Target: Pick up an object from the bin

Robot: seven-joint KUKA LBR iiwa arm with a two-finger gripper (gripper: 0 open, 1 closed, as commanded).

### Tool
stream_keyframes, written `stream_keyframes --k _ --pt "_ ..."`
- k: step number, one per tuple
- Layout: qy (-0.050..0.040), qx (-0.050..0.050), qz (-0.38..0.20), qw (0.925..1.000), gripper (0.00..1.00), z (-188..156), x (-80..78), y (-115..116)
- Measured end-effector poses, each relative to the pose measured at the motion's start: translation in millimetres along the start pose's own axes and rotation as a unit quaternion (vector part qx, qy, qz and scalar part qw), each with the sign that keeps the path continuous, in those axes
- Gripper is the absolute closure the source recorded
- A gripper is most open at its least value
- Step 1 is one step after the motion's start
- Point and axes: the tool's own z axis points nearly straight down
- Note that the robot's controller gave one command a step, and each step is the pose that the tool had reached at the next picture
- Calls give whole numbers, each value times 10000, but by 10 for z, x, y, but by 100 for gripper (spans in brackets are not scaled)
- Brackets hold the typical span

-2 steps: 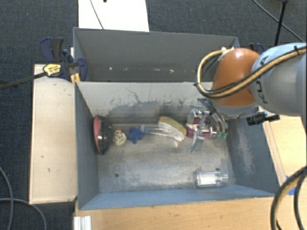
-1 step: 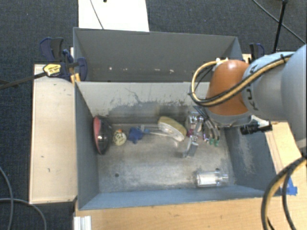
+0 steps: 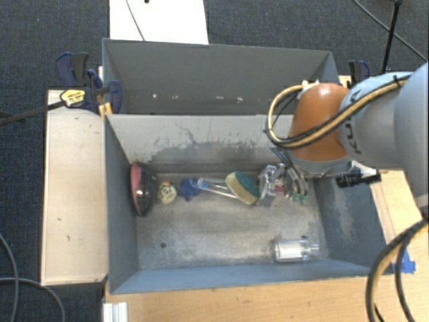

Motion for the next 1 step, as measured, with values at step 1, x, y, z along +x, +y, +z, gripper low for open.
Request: stream_keyframes --k 1 --pt "-23 -7 49 10000 100 -825 226 -105"
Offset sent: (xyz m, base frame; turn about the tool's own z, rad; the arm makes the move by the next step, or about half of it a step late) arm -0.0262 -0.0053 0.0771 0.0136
